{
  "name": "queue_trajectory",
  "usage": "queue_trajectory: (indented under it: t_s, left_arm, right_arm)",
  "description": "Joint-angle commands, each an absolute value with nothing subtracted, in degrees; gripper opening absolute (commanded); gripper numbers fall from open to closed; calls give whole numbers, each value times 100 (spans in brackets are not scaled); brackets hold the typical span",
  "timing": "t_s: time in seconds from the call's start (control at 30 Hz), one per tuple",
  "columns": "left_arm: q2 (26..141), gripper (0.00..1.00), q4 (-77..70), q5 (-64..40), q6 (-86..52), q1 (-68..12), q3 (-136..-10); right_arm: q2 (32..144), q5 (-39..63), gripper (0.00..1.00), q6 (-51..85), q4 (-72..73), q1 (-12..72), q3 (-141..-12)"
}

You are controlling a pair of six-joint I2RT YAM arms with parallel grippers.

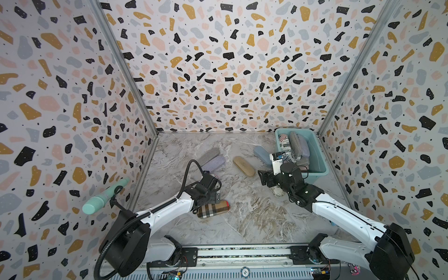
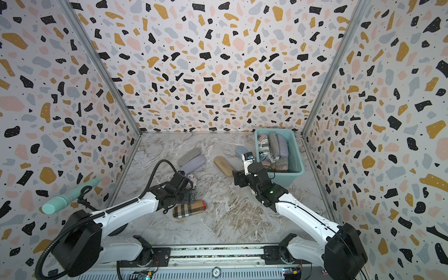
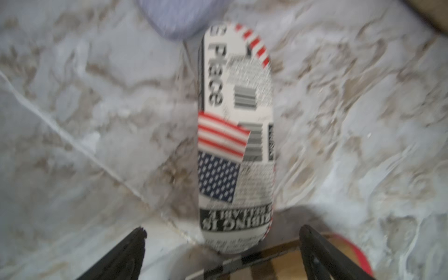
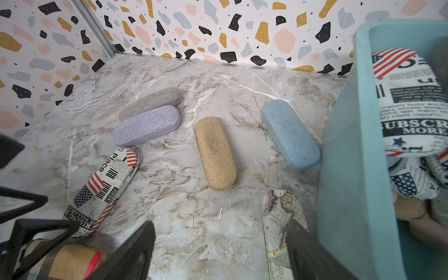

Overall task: Put the glasses cases into the storage boxes
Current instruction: Adjust the glasses case at the center of the board.

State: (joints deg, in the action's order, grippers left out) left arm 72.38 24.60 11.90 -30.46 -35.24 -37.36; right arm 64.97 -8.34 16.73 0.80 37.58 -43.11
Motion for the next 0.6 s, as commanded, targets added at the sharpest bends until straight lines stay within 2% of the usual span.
queue_trajectory:
  t_s: [0.0, 0.13, 0.27, 0.57]
  left_arm:
    - [7025, 99, 2477, 836, -3404, -3686, -3733]
    - [6976, 100, 2565, 1243, -3718, -3735, -3586]
    - [6941, 100, 2333, 995, -3957, -3740, -3160]
    - [6057, 100, 2120, 748, -4637, -4078, -2670]
  right_arm:
    - [6392, -777, 86, 1636, 40, 3791, -4472]
    - [6240, -724, 87, 1643, -60, 3814, -4505]
    - [6084, -681, 87, 1654, -130, 3822, -4438]
    - [6072, -608, 87, 1651, -158, 3831, -4524]
